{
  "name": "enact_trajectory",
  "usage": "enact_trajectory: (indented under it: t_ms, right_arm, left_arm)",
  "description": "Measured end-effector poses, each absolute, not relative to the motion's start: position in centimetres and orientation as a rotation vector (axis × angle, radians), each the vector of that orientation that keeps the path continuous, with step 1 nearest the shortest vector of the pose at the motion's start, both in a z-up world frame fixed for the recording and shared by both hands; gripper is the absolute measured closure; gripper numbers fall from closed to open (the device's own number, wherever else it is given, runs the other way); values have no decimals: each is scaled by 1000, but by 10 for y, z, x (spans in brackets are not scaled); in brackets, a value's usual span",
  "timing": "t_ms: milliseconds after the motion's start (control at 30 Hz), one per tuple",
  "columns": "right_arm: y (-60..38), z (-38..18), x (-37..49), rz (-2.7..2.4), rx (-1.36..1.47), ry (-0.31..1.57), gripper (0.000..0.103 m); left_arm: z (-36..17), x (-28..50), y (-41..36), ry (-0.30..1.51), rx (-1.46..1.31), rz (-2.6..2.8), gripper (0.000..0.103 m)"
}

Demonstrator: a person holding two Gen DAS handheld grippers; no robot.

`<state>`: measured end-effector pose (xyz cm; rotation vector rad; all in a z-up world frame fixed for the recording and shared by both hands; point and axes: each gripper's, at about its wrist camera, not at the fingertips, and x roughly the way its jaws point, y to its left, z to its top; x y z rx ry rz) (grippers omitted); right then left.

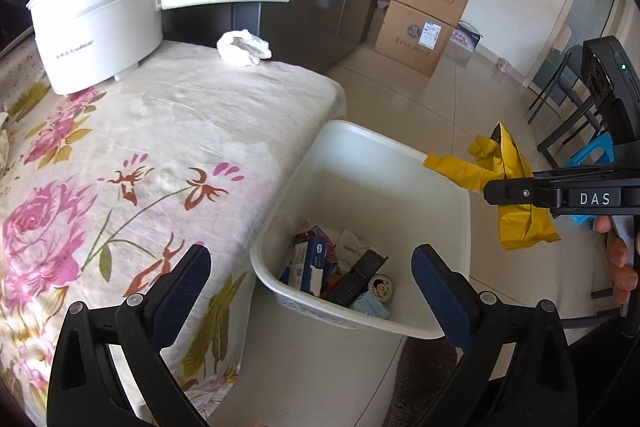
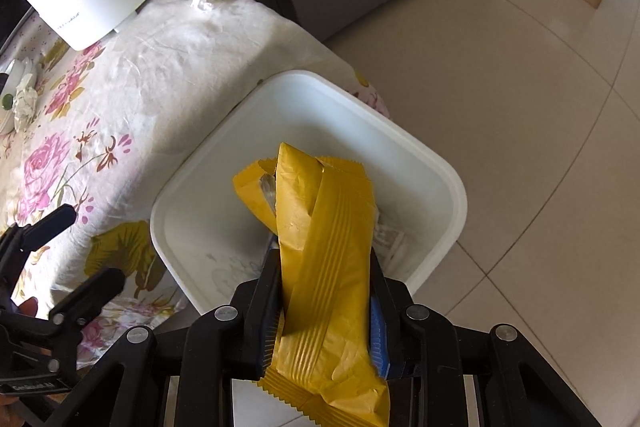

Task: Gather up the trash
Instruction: 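Open both tools over the bin, dropping the wrapper and biscuit box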

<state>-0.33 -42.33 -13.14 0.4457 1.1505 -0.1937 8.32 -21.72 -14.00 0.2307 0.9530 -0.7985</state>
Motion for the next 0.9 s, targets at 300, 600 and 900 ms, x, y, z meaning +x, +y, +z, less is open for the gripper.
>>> enact_trajectory:
  t_ms: [300,600,900]
  right_arm:
    - [-407,-129,12,-180,436,1152,63]
    - [-396,-117,28,-192,494,1114,22]
    - [-374,-108,46,-184,492,1097,20]
  left_arm:
    - [-114,95,-157,920,193,-654,1]
    - [-103,99,-118,902,187,-575,1]
    - [-98,105,-95,907,164,-523,1]
